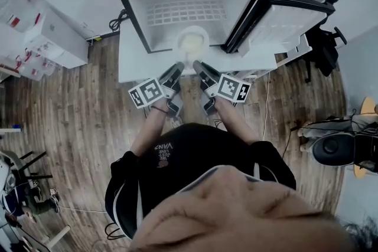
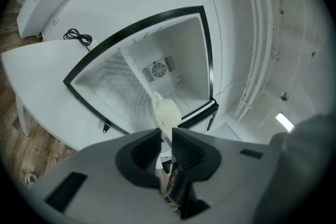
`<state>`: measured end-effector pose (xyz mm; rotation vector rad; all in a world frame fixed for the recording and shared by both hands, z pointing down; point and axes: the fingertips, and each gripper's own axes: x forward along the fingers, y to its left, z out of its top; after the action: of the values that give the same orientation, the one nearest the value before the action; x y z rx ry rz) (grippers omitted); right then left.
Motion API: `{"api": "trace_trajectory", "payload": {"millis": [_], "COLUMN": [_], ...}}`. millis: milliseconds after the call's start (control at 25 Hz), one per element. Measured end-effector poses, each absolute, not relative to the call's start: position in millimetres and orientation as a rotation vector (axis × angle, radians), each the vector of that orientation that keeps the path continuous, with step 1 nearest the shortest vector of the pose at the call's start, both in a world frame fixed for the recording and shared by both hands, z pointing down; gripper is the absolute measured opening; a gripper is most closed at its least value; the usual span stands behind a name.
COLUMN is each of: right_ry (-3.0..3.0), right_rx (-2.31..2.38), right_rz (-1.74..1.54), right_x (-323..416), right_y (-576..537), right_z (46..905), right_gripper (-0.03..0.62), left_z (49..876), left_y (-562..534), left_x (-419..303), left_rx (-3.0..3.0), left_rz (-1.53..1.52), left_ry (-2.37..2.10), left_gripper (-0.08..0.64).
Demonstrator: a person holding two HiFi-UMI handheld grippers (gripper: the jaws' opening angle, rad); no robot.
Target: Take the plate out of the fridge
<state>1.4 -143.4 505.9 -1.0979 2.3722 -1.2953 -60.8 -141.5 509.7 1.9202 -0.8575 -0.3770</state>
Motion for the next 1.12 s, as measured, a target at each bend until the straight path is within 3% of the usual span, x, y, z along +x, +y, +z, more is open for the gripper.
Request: {"api": "trace_trajectory", "payload": {"millis": [1120], "right_ry": [2.418], "right_rx": [-1.021], "right_rz": [-1.332], "right_x": [23.8], "right_y": [-58.8], "right_z": [519.1], "right_gripper": [0.083], "left_z": [522.6], "left_y": [-52.5], "left_x": [-38.1], "left_rx": [1.882], "left_rz": [-0.388], "left_ry": [-0.932], "left_gripper": [0.071]}}
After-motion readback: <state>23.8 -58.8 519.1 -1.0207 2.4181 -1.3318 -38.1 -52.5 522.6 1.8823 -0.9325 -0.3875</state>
